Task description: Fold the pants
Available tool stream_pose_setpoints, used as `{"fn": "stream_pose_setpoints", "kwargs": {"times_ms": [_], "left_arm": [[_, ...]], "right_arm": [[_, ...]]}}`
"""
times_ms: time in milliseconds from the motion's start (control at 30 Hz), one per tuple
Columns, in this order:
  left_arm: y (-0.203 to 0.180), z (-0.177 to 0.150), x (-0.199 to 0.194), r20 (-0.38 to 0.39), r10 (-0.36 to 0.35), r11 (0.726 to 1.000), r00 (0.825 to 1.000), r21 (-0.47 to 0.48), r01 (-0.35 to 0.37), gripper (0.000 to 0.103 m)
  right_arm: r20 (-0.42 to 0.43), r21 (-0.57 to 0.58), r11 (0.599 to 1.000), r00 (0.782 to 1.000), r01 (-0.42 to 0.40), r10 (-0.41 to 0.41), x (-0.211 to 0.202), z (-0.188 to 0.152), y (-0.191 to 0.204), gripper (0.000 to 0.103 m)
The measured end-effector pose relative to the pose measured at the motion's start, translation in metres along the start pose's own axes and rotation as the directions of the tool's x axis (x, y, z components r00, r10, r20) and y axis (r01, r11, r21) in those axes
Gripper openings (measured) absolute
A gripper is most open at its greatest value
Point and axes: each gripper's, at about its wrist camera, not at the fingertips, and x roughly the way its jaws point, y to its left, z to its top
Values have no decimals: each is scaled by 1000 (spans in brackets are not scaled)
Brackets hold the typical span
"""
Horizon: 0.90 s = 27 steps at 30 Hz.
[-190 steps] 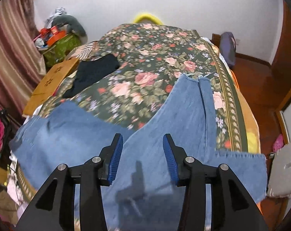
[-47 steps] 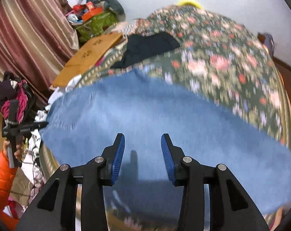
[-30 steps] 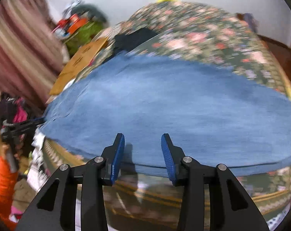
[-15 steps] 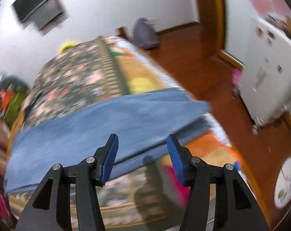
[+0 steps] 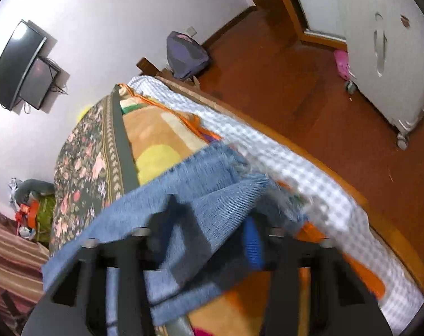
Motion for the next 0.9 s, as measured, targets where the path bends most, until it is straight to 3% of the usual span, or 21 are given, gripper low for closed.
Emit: {"fn": "stream_pose_setpoints", "kwargs": {"times_ms": [33,233,333,467,600,700,800,900], "left_arm": [[-1,0,0,0,2,1000,1000,1,-2,74],[-1,2,1,-9,4,1000,1000,-5,-5,74],[-4,0,1,3,18,1000,1000,0,-18,74],[-4,-1,1,12,19,1000,1000,6,-20,75],[-3,-1,1,8,9,1000,1000,14,-9,75],[-4,0,0,7,8,1000,1000,26,-8,75],[-6,4,-4,4,7,999,1000,43,-7,75],[-12,14,-19,57,-8,999,998,51,5,75]], "right_arm": [[7,-13,1000,1000,-5,5,0,4,3,12],[127,-173,983,988,-66,89,-35,32,35,10],[169,-259,966,983,-24,70,-48,29,49,10],[88,-250,967,996,52,-30,-22,11,22,10],[-22,-212,969,991,126,-134,11,-9,-16,9],[-31,-142,985,994,97,-103,8,-12,-31,9],[-46,-132,982,989,134,-141,-3,-5,-32,20],[-51,-122,979,984,165,-172,-17,-2,-28,26]]}}
